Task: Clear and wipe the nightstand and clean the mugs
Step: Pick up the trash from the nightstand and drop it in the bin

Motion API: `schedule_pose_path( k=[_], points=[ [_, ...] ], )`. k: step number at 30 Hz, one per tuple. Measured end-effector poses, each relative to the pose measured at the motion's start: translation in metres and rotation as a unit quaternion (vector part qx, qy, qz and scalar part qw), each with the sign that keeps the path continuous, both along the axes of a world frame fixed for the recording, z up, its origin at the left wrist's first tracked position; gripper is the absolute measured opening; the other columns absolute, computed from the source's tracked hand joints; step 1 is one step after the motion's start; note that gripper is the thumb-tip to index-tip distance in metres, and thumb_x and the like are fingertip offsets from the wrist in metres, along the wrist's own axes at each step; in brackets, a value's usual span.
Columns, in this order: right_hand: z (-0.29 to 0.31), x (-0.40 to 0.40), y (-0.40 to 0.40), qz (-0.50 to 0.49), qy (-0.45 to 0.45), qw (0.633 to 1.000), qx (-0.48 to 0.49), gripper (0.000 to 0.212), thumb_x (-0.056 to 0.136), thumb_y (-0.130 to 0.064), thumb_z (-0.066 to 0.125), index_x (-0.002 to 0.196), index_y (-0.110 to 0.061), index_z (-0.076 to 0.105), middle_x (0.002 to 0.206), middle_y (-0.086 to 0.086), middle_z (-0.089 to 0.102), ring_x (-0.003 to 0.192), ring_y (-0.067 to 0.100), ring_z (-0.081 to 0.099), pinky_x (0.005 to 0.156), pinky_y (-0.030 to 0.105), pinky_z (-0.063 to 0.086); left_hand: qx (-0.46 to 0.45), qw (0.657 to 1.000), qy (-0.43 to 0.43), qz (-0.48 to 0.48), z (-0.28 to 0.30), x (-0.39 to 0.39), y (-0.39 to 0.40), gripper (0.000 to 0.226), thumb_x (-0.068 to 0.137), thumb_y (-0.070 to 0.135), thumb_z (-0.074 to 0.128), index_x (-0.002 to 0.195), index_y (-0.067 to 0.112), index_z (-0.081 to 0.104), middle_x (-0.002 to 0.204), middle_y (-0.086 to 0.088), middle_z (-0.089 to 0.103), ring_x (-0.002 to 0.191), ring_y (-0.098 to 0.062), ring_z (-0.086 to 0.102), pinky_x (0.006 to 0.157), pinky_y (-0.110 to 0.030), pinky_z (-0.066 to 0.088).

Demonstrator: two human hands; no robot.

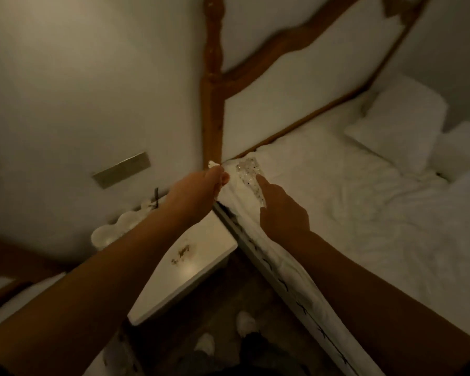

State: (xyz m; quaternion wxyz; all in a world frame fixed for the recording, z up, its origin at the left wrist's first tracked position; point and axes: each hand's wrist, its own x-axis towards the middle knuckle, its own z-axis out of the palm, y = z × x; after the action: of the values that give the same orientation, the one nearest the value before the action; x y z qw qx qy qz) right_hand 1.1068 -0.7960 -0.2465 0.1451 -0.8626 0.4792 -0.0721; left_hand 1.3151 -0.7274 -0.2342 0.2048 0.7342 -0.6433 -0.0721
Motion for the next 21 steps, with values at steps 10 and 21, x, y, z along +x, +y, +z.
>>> schedule_pose_path(
  k=[10,21],
  points=[
    [0.038,-0.148,0.065,-0.233,-0.016,0.971,-0.051,0.075,0.088,-0.022,0.052,0.146,-0.041,0.008,0.134,-0.002,0.047,0.096,0.023,0.06,0.063,0.032,0.044,-0.038,0.967,-0.005,-0.254,0.029,-0.144,-0.039,0.021,0.092,0.017,0.052,0.111,0.026,0.053,0.115,0.008,0.066,0.094,-0.02,0.063,0.07,-0.03,0.044],
    [0.032,-0.364,0.217,-0.481,-0.02,0.876,-0.028,0.078,0.085,-0.025,0.053,0.146,-0.041,0.006,0.131,-0.001,0.049,0.091,0.023,0.061,0.06,0.033,0.047,-0.048,0.849,-0.005,-0.526,0.038,-0.414,0.008,0.005,0.099,0.027,0.044,0.097,0.031,0.047,0.104,0.012,0.066,0.083,-0.016,0.062,0.06,-0.027,0.037]
  ],
)
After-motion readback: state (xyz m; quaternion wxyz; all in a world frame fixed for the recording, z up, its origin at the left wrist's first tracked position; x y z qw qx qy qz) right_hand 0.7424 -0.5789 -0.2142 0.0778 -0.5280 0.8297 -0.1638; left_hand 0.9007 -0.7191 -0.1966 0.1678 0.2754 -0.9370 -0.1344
